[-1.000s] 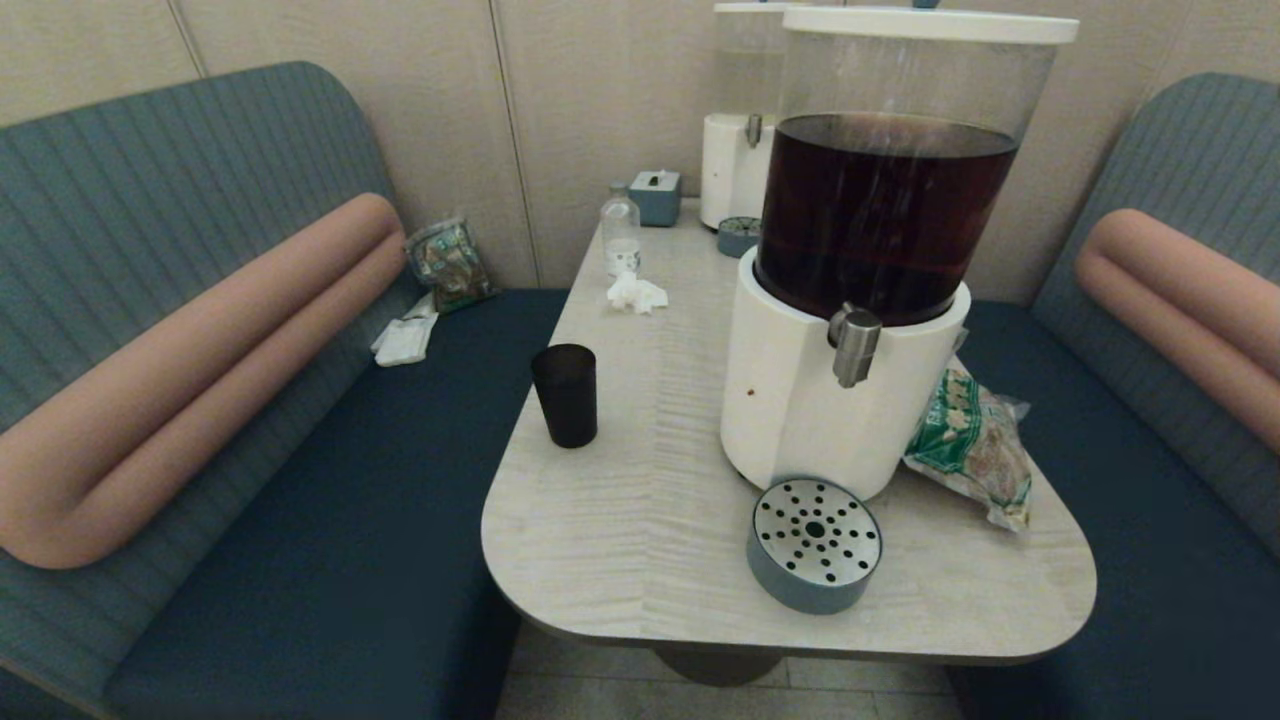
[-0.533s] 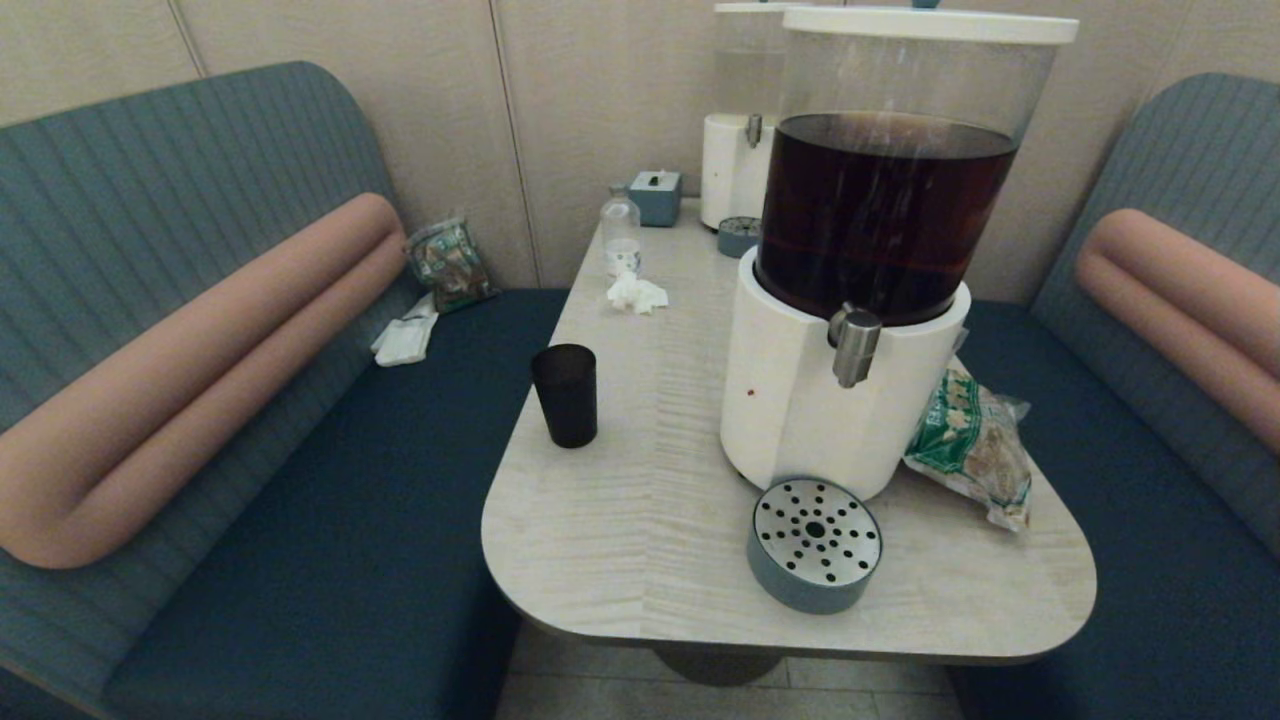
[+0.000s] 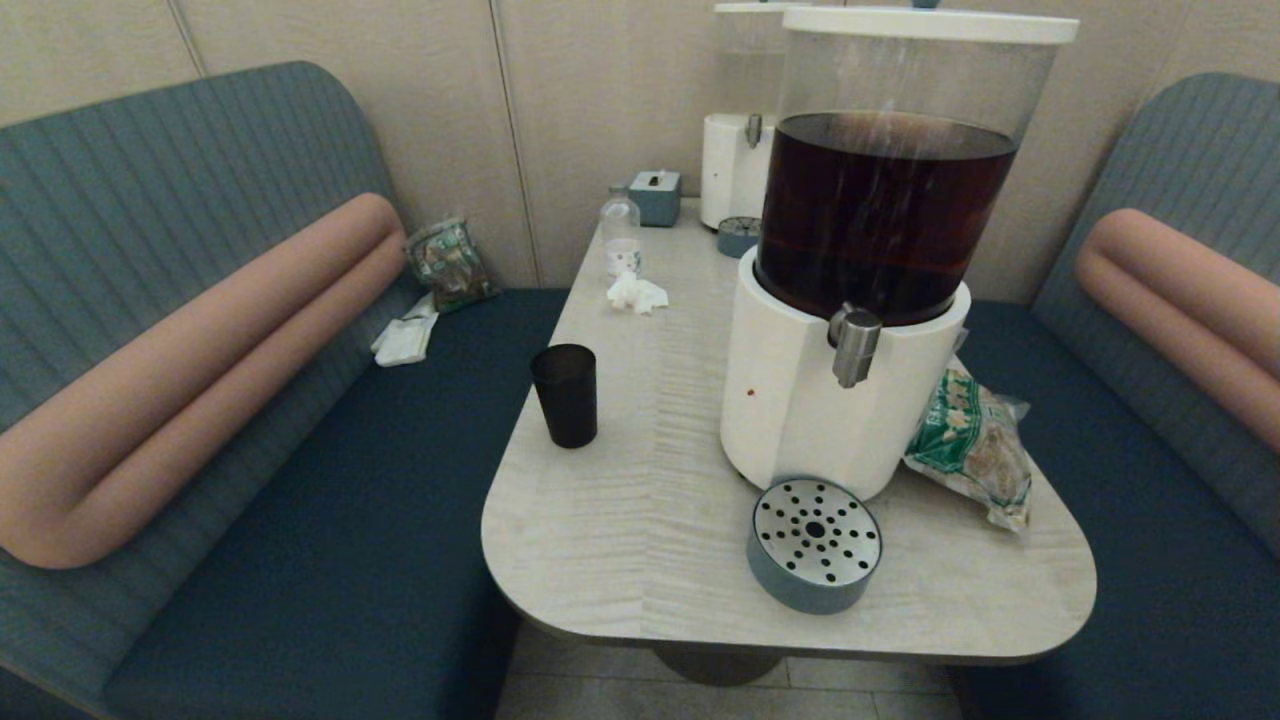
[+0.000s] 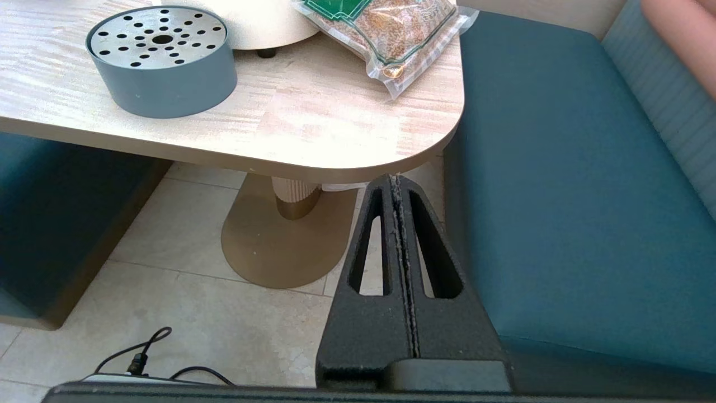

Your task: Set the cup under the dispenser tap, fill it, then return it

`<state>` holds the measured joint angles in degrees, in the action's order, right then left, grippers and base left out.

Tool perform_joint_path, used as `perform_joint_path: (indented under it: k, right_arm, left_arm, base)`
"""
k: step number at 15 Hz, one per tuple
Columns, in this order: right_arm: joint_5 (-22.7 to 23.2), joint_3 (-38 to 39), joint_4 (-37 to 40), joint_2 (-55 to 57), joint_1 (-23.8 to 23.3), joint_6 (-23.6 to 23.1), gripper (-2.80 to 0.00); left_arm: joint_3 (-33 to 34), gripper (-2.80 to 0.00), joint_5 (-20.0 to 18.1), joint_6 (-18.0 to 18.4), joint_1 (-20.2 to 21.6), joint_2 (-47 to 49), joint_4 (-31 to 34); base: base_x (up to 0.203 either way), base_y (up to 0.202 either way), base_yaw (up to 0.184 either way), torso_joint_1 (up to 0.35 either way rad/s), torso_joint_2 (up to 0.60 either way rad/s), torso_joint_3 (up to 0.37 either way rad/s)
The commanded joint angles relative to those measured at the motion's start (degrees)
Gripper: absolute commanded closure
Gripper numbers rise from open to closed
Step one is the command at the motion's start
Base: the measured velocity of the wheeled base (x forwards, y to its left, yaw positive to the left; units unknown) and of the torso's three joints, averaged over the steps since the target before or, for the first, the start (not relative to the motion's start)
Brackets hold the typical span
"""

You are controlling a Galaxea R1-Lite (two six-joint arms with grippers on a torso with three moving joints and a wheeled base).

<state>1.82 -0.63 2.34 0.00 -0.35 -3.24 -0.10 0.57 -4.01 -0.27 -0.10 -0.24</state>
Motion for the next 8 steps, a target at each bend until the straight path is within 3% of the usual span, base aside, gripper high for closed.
perform_joint_path:
  k: [1, 8]
  right_arm:
    - [0.03, -0.03, 0.03, 0.06, 0.0, -0.13, 0.0]
    - [0.03, -0.07, 0.03, 0.0, 0.0, 0.08, 0.0]
  left_arm:
    - [0.01, 0.0, 0.04, -0.03, 0.0, 0.1, -0.02]
    - [0.01, 0.0, 0.04, -0.03, 0.0, 0.1, -0.02]
  base:
    - [0.0, 0.0, 0.0, 0.0, 0.0, 0.0]
    - [0.0, 0.0, 0.0, 0.0, 0.0, 0.0]
